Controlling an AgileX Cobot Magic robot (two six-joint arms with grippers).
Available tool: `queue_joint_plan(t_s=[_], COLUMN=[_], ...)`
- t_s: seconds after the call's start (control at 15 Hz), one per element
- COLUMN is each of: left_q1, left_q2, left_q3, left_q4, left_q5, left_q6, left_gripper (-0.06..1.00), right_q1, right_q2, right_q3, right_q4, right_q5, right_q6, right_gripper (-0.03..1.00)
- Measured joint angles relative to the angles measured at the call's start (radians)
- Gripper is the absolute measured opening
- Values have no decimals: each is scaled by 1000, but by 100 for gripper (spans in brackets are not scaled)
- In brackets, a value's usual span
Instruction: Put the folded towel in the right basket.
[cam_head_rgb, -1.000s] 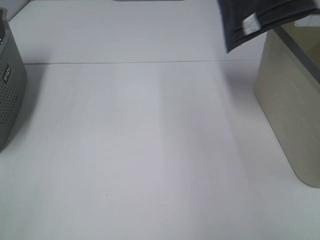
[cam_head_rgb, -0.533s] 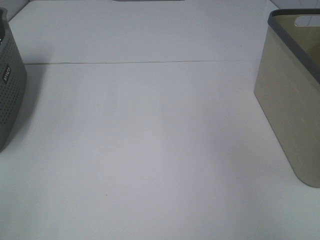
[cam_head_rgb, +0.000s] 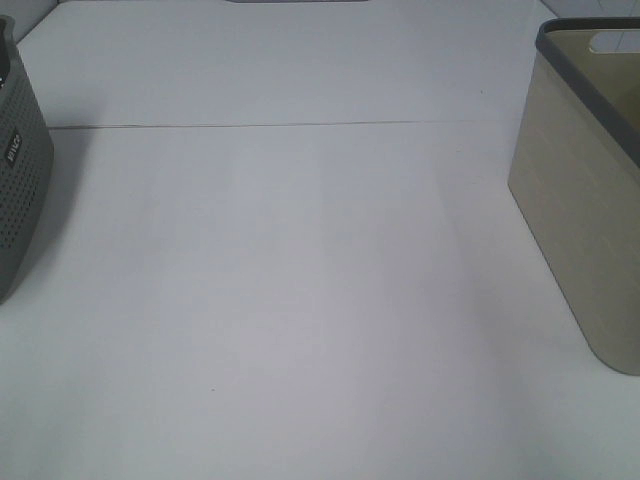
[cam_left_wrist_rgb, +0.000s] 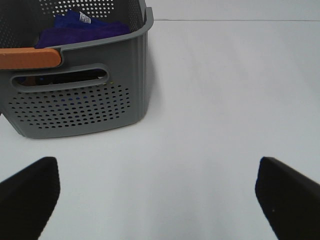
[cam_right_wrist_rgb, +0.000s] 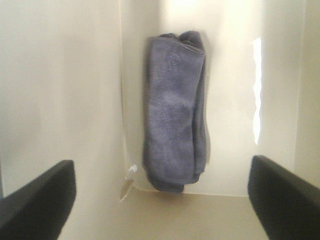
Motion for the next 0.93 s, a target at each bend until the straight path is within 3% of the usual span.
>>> queue_joint_plan(t_s=[0.33, 0.53, 0.73, 0.93], left_q1=[0, 0, 0, 0], left_q2=[0, 0, 0, 0], left_q3=[0, 0, 0, 0], left_q4=[0, 0, 0, 0], left_q5=[0, 0, 0, 0], left_q6=[0, 0, 0, 0], left_gripper=[99, 99, 99, 99], right_q1=[0, 0, 0, 0], right_q2=[-38, -236, -498, -832], right_q3=[1, 43, 198, 453], right_q4=[13, 13, 44, 62], right_q5=[3, -24, -43, -57], right_q6=[1, -11, -35, -59], right_gripper=[97, 97, 97, 97])
